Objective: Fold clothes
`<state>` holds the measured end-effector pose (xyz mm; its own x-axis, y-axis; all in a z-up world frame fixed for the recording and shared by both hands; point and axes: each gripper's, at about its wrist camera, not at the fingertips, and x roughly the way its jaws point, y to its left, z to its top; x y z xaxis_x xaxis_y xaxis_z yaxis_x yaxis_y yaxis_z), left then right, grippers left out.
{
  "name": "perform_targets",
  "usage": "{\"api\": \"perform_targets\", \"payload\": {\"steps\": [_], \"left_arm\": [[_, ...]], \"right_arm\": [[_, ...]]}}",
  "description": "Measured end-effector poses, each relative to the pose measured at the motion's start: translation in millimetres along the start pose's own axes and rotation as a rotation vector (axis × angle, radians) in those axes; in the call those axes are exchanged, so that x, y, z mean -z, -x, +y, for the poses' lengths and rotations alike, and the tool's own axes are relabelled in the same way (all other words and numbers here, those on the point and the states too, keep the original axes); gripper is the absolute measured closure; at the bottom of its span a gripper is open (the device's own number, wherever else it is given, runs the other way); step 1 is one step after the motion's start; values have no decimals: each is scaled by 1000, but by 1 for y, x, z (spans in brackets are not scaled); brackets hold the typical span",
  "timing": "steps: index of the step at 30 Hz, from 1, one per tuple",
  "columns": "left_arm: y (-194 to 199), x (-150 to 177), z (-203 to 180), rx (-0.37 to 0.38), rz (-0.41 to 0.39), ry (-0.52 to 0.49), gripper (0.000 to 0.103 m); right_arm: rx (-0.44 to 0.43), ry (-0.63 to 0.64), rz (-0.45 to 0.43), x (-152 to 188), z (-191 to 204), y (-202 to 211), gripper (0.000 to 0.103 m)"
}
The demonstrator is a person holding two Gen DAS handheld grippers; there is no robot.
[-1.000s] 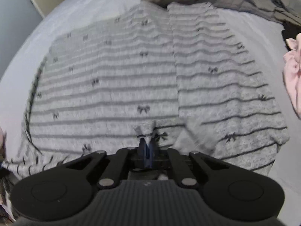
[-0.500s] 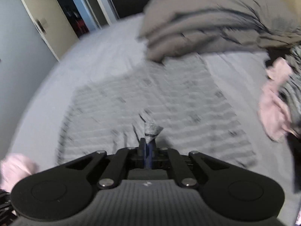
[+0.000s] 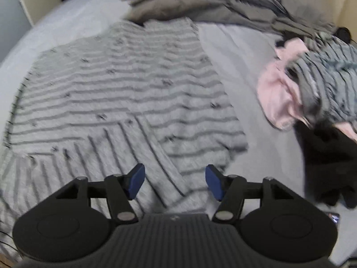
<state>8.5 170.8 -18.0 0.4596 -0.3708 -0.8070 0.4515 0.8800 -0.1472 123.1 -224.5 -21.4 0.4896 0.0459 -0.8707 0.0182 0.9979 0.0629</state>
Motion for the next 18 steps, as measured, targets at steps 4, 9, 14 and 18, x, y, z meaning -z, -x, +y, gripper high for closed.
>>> {"api": "perform_targets", "payload": {"steps": [4, 9, 14, 18], "left_arm": [[-1, -21, 41, -61, -37, 188, 64], [-24, -65, 81, -118, -9, 298, 64], [-64, -93, 96, -205, 75, 310, 67], [-89, -104, 99, -254, 122, 312, 70]], "right_arm": [[-47, 27, -10, -9, 11, -9, 41], [-46, 67, -16, -27, 25, -22, 41], [-42, 66, -12, -38, 32, -34, 41], [-47, 70, -4, -46, 32, -46, 41]]}}
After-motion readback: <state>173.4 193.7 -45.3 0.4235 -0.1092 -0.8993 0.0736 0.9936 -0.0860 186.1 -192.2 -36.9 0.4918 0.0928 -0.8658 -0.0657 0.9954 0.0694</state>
